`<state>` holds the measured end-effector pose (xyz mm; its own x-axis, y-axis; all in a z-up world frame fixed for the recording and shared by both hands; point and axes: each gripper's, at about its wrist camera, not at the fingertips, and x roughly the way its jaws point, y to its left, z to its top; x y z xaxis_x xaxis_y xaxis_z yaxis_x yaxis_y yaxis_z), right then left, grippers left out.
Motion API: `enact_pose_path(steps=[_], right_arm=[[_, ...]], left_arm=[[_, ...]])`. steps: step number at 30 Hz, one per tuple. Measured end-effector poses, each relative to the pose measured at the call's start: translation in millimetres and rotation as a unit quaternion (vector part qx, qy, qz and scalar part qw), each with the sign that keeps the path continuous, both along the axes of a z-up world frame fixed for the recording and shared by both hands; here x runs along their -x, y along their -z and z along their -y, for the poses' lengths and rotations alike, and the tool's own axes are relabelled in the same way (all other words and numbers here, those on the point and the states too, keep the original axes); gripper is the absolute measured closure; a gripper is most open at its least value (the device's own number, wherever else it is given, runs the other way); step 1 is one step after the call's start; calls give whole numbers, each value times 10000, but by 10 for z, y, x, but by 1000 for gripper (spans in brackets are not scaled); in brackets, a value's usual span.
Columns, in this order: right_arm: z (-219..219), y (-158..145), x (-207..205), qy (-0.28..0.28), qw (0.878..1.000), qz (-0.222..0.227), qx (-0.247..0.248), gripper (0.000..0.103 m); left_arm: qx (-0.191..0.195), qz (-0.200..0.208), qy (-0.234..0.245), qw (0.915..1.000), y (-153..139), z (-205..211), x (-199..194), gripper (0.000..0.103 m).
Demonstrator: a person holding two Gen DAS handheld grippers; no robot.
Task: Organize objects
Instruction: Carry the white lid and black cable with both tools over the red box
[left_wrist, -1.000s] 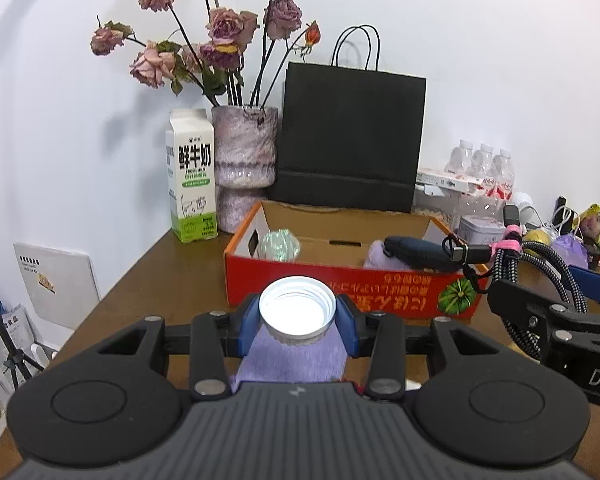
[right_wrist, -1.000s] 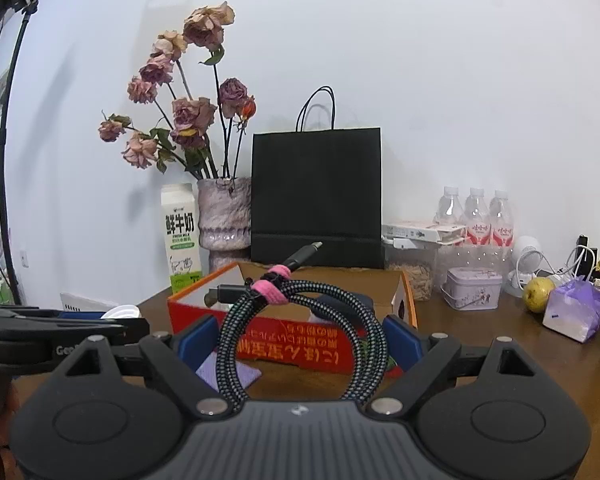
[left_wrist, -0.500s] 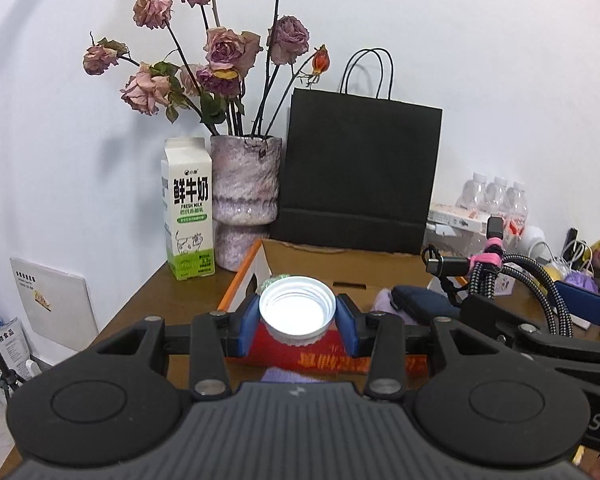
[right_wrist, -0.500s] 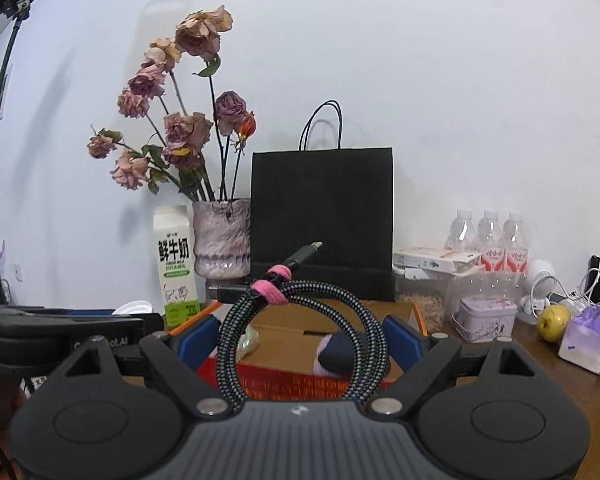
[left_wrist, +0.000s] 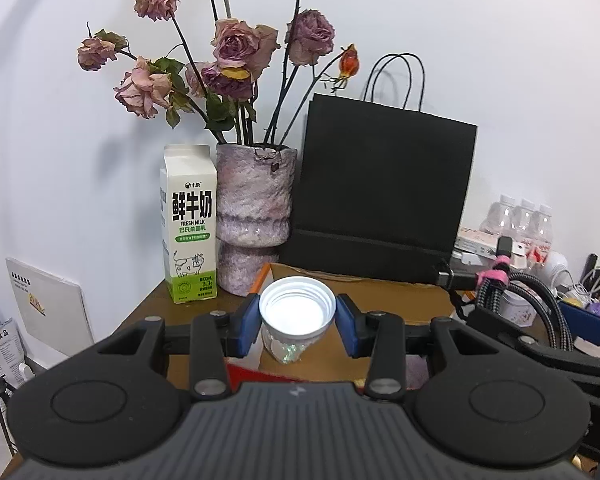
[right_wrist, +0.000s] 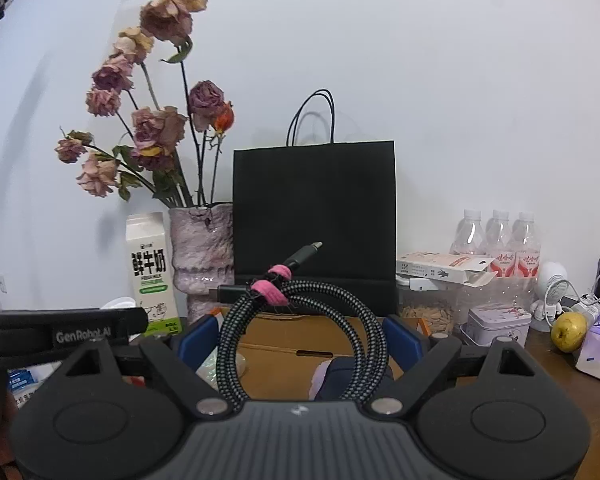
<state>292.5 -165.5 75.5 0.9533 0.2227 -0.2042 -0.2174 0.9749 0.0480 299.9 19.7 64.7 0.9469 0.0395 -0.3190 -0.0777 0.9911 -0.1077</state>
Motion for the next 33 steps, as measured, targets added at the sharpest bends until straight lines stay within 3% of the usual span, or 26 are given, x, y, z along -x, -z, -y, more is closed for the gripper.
enact_pose_path(steps=[20,33], right_arm=[[-98,-2,-657,74,9999,-151,-7,15],[-91,168,-1013,230,9986,-473,76,15]], left_arm=[[-35,-60,-186,9998,4,-53,-700,61],[-182,-275,-159,9993,189,-113,-1070,61]])
